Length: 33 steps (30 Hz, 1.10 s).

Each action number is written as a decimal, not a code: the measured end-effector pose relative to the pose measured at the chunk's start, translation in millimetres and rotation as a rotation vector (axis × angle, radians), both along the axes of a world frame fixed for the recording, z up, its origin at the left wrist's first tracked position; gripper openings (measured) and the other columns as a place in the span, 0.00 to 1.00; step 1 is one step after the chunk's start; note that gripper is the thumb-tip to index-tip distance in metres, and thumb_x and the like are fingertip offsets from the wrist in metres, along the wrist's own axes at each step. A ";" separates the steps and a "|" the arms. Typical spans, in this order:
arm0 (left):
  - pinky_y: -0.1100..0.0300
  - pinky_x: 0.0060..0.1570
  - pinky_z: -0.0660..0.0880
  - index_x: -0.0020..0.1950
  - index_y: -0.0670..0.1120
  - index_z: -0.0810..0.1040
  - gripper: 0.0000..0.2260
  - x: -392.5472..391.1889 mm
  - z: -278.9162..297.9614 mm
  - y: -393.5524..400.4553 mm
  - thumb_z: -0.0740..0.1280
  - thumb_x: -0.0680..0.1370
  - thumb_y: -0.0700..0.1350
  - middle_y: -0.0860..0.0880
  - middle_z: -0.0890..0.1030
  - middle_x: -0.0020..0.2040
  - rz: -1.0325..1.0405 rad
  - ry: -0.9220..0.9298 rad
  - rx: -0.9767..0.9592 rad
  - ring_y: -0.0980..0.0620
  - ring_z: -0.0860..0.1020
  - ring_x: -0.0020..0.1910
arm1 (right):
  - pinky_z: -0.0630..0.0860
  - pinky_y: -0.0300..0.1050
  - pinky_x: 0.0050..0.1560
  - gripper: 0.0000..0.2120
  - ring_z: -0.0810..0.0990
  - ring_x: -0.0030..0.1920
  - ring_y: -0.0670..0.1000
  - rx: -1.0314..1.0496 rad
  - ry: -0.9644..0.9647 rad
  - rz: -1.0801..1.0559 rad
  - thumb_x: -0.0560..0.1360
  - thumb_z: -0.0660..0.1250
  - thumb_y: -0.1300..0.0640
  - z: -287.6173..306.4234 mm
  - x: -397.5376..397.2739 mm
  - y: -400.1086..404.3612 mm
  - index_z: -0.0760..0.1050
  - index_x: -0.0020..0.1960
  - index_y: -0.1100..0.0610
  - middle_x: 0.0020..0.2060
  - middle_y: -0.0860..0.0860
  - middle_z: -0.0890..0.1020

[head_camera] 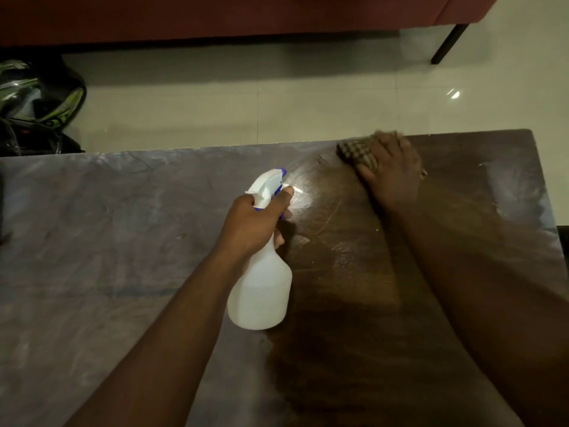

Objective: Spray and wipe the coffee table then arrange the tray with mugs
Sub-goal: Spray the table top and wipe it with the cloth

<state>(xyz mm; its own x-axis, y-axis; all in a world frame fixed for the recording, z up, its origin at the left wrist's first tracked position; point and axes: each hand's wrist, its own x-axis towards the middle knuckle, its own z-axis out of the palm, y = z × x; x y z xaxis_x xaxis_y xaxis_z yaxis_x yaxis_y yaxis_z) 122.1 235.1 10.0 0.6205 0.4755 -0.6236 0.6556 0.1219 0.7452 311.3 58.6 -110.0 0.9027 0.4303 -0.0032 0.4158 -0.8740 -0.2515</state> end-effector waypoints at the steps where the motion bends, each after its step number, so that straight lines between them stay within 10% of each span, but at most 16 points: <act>1: 0.59 0.30 0.73 0.51 0.46 0.81 0.13 -4.4 -1.4 -2.1 0.67 0.77 0.55 0.44 0.85 0.43 0.006 -0.001 0.005 0.51 0.75 0.25 | 0.59 0.60 0.69 0.24 0.61 0.73 0.58 -0.002 -0.014 -0.033 0.76 0.58 0.40 1.6 7.1 21.3 0.68 0.69 0.48 0.70 0.50 0.69; 7: 0.65 0.27 0.73 0.42 0.46 0.80 0.09 -25.5 -4.6 -11.5 0.68 0.78 0.50 0.51 0.80 0.26 0.166 -0.019 0.121 0.58 0.74 0.21 | 0.64 0.61 0.65 0.24 0.71 0.66 0.61 0.067 -0.021 0.358 0.73 0.54 0.44 -5.8 -70.3 120.8 0.73 0.65 0.52 0.64 0.55 0.75; 12: 0.65 0.27 0.73 0.48 0.48 0.82 0.08 -38.0 10.6 1.9 0.69 0.77 0.51 0.51 0.84 0.35 0.173 -0.033 0.055 0.59 0.77 0.23 | 0.59 0.58 0.70 0.24 0.65 0.72 0.57 0.089 -0.022 0.978 0.76 0.58 0.42 -11.8 -121.7 52.8 0.70 0.68 0.49 0.69 0.51 0.72; 18: 0.59 0.30 0.72 0.42 0.46 0.79 0.10 -62.1 10.5 26.1 0.68 0.77 0.51 0.44 0.78 0.32 0.249 -0.033 0.126 0.50 0.73 0.21 | 0.56 0.61 0.69 0.23 0.59 0.73 0.60 0.075 -0.030 0.086 0.76 0.60 0.45 -0.7 -72.9 110.4 0.68 0.69 0.49 0.71 0.52 0.69; 27: 0.66 0.24 0.72 0.52 0.50 0.81 0.06 -117.1 10.4 41.1 0.68 0.78 0.48 0.51 0.78 0.29 0.313 -0.054 0.116 0.57 0.74 0.22 | 0.61 0.57 0.69 0.24 0.65 0.71 0.56 0.074 -0.001 0.900 0.73 0.64 0.44 -6.8 -205.8 95.0 0.71 0.68 0.48 0.68 0.50 0.73; 33: 0.55 0.33 0.78 0.41 0.54 0.79 0.07 -182.7 8.2 28.7 0.71 0.74 0.55 0.44 0.83 0.33 0.019 0.001 0.111 0.51 0.80 0.27 | 0.62 0.58 0.68 0.24 0.64 0.71 0.59 0.034 -0.011 0.098 0.73 0.62 0.46 2.4 -212.5 68.4 0.71 0.68 0.50 0.68 0.52 0.72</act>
<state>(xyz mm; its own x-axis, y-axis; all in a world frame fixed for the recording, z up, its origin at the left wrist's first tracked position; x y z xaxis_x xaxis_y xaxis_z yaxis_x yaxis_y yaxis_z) -60.6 263.8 18.2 0.6101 0.5530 -0.5674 0.6548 0.0512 0.7540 98.8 127.0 -107.7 0.8561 0.5162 0.0225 0.5017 -0.8200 -0.2756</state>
